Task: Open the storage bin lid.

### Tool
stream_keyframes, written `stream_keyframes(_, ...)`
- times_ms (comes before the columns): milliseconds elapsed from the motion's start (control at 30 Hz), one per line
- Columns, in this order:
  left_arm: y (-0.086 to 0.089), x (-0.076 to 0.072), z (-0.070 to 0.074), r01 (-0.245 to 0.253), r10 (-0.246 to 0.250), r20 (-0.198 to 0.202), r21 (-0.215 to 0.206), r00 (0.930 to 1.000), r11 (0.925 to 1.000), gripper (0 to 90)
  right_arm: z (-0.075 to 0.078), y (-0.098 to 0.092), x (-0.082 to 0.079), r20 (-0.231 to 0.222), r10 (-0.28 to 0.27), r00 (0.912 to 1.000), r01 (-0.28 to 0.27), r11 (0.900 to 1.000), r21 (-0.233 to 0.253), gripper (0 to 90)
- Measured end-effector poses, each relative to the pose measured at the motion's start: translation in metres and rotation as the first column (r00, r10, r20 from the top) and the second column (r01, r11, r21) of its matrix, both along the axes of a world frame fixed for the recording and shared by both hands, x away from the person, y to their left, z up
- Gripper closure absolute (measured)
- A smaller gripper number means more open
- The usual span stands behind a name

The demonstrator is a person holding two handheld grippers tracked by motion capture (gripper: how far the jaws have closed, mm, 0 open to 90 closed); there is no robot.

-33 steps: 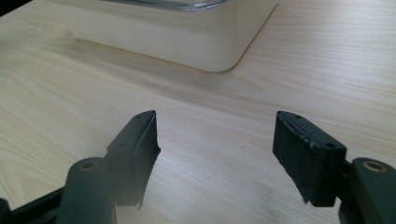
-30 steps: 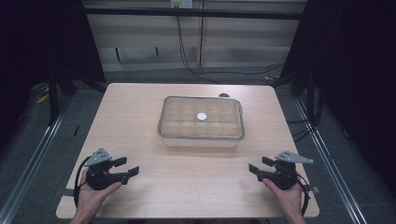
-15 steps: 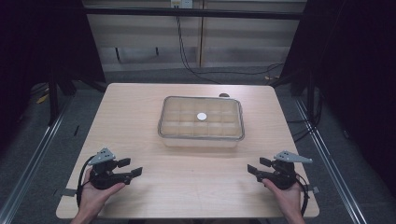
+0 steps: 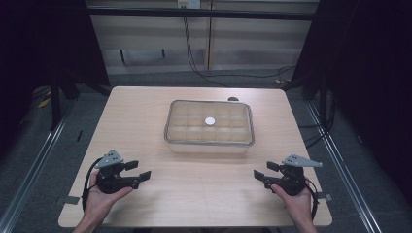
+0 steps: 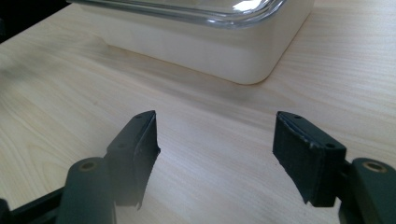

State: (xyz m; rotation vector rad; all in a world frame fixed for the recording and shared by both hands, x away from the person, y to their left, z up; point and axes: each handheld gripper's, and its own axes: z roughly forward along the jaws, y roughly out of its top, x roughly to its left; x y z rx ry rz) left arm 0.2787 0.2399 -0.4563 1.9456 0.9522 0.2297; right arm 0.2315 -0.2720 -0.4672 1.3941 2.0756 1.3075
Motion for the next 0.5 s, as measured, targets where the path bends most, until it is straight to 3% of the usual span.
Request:
stream_keyframes(67,-0.003,0.006,0.002,0.014,-0.014,-0.022,0.01,0.9997,0.9998,24.3,0.002,0.0,0.002,0.003,-0.001,1.0,0.001,1.0,0.002,30.9)
stream_keyframes(133,-0.007,0.009,0.007,0.026,-0.027,0.011,0.019,0.9996,0.9995,25.0,0.005,0.0,0.003,0.006,-0.003,1.0,0.003,1.0,0.009,30.3)
stream_keyframes(300,-0.012,0.017,0.014,0.028,-0.029,0.017,0.03,0.9994,0.9992,24.1,0.011,-0.002,0.007,-0.001,-0.007,1.0,0.007,1.0,0.003,29.8)
stream_keyframes(467,-0.016,0.027,0.021,0.063,-0.063,0.025,-0.011,0.9977,0.998,32.8,0.014,-0.002,0.013,-0.02,-0.008,0.9998,0.008,1.0,-0.003,30.1)
stream_keyframes(500,-0.016,0.03,0.023,0.054,-0.052,0.044,-0.055,0.9977,0.997,35.8,0.018,-0.003,0.017,-0.021,-0.01,0.9997,0.01,1.0,0.001,30.5)
